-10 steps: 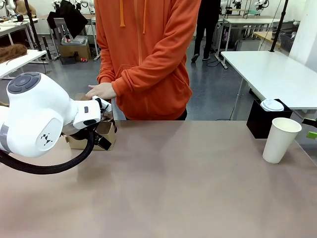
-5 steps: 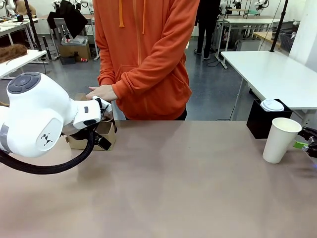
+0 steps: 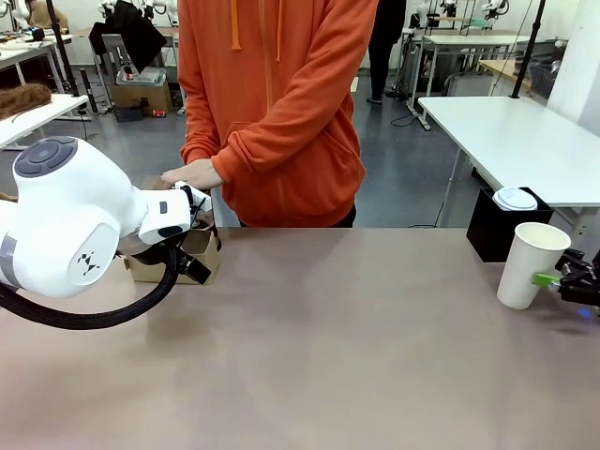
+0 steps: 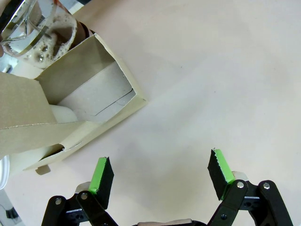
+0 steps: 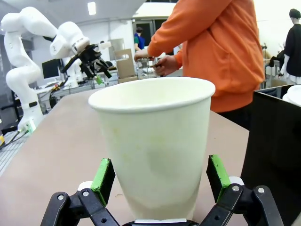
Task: Pour a drink into a cup and package it in a carrier.
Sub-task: Pick up the 600 ml Paper Cup and place it in the middle top area of the table.
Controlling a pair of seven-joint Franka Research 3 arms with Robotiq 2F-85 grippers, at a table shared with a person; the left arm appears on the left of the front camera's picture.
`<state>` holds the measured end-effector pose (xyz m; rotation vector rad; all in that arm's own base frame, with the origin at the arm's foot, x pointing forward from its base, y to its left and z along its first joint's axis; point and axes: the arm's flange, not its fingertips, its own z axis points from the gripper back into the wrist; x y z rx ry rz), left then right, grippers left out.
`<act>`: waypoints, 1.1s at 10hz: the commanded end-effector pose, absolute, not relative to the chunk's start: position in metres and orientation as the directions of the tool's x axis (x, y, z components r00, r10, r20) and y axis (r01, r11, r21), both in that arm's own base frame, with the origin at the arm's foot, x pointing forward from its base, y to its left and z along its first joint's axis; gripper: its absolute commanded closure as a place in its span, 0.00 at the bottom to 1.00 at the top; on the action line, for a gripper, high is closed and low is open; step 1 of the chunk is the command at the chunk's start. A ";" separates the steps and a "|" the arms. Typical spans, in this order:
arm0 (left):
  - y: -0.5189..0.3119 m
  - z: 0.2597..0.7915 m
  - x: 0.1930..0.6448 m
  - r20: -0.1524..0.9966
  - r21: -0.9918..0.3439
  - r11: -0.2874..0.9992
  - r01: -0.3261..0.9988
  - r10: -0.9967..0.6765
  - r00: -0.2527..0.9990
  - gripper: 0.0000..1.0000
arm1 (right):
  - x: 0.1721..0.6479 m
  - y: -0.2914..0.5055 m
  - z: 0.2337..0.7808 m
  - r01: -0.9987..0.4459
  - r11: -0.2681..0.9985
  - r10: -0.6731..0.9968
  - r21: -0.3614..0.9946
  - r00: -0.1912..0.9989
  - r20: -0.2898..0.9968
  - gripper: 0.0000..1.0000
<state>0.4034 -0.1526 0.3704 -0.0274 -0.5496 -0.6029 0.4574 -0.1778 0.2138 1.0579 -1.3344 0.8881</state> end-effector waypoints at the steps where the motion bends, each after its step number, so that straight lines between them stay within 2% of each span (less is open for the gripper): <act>1: -0.152 0.371 0.403 0.499 0.131 0.829 0.544 -0.529 0.686 0.00 | 0.462 -0.158 0.214 -0.941 0.333 -0.057 0.067 0.051 0.997 0.00; 6: -0.152 0.371 0.403 0.499 0.131 0.829 0.544 -0.529 0.686 0.00 | 0.473 -0.139 0.209 -0.942 0.319 -0.080 0.102 0.081 0.994 0.00; 7: -0.152 0.371 0.403 0.499 0.131 0.829 0.544 -0.529 0.686 0.00 | 0.474 -0.142 0.209 -0.941 0.317 -0.092 0.118 0.094 0.991 0.20; 10: -0.152 0.371 0.403 0.499 0.131 0.829 0.544 -0.529 0.686 0.00 | 0.472 -0.144 0.206 -0.952 0.292 -0.060 0.095 0.080 0.995 0.20; 11: -0.152 0.371 0.403 0.499 0.131 0.829 0.544 -0.529 0.686 0.00 | 0.471 -0.148 0.205 -0.950 0.297 -0.060 0.099 0.085 0.995 0.16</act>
